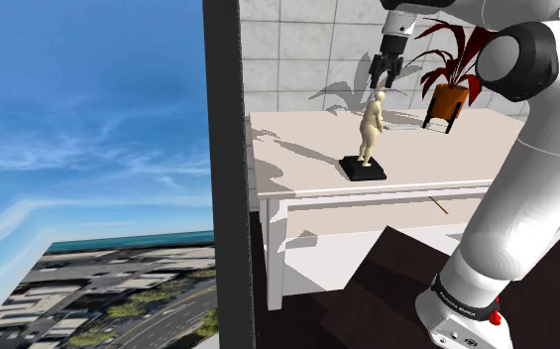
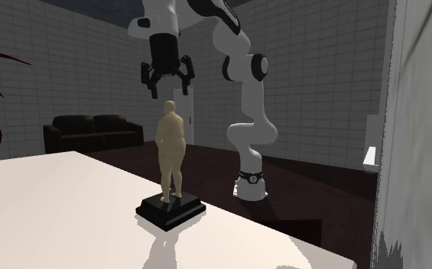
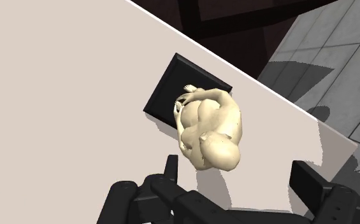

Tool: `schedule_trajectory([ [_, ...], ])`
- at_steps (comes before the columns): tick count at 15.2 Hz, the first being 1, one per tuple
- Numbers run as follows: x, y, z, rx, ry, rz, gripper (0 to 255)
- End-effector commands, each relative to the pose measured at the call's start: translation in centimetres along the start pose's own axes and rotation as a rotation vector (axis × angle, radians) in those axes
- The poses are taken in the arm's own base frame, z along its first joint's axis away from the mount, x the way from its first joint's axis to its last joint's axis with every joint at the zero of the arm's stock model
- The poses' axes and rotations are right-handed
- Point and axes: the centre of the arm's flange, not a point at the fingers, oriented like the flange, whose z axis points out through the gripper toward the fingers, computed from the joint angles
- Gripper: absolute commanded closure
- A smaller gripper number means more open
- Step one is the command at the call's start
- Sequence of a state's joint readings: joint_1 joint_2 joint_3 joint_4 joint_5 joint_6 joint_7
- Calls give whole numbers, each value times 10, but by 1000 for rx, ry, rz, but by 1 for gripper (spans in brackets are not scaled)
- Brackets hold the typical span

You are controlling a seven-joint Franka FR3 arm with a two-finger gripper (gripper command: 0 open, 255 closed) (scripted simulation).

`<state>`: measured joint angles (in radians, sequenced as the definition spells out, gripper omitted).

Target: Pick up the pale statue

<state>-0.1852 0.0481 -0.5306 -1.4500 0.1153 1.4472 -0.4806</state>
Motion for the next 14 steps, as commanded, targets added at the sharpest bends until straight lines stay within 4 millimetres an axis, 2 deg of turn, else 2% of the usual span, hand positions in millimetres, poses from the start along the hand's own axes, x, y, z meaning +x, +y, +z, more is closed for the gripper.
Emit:
schedule_trajectory([
  [1,1,4,7,-1,0,0,0],
  [6,1,7,36,-1,0,0,0],
  [8,1,7,36,-1,0,0,0],
  [9,1,6,36,-1,0,0,255],
  [14,2,6,36,-1,0,0,255],
])
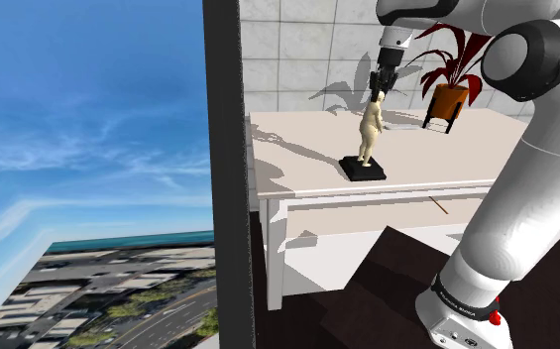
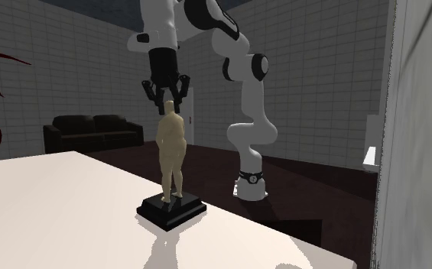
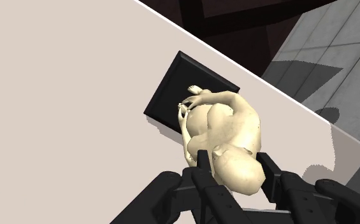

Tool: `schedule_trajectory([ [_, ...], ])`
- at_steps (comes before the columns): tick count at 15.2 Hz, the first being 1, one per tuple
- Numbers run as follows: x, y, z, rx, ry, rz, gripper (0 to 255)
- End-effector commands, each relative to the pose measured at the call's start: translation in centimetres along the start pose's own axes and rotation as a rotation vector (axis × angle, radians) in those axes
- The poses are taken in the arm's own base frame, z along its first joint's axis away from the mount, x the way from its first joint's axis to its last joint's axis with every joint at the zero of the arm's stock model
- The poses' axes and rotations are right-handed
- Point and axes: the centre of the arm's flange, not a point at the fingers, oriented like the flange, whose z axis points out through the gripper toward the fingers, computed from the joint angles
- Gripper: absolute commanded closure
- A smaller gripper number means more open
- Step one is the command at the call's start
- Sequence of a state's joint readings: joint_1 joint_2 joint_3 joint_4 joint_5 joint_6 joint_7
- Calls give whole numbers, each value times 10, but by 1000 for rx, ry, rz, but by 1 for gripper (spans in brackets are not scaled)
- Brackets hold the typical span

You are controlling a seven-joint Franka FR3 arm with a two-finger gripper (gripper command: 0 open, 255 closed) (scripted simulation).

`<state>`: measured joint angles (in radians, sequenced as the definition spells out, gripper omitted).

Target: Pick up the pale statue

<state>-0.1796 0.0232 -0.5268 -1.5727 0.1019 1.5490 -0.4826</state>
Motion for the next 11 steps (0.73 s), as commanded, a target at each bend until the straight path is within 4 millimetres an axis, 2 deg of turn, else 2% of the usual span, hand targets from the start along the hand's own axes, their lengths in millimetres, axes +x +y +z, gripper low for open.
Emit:
schedule_trajectory([
  [1,0,0,0,0,0,0,255],
  [4,0,1,0,0,0,0,255],
  [11,0,-3,-36,0,0,0,255],
])
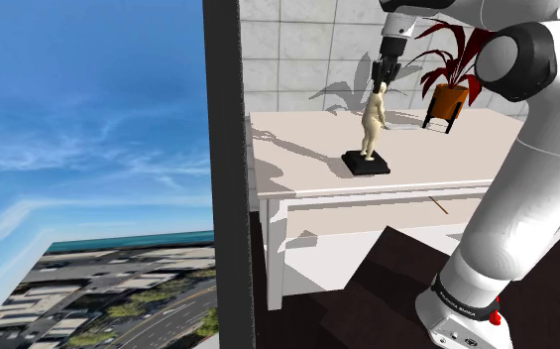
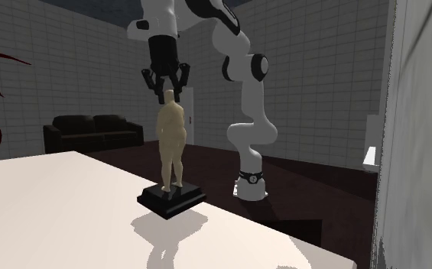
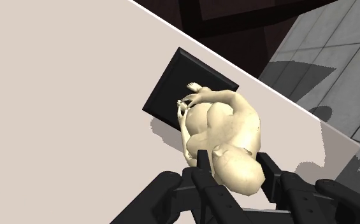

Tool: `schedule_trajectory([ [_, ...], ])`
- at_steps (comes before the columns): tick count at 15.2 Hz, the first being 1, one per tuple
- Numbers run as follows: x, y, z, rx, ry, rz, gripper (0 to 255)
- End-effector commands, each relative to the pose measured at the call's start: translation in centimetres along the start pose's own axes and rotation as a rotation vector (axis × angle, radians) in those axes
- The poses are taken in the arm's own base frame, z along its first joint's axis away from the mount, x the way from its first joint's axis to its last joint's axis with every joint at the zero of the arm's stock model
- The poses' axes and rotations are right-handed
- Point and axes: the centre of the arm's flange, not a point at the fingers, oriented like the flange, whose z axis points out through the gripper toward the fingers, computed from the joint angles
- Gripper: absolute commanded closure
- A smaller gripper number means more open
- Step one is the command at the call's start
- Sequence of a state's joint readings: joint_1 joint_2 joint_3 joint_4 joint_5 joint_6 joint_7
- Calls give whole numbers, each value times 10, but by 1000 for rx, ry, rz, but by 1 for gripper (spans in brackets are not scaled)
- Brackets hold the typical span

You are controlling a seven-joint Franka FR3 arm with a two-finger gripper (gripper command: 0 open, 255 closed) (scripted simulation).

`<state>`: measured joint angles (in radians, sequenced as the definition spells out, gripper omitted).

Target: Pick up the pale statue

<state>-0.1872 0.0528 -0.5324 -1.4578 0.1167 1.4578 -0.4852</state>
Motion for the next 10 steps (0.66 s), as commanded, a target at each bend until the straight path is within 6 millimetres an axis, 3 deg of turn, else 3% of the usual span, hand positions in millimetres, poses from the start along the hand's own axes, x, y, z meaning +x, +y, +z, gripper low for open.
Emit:
schedule_trajectory([
  [1,0,0,-10,0,1,0,255],
  [8,0,-4,-47,0,1,0,255],
  [10,0,-4,-48,0,1,0,255],
])
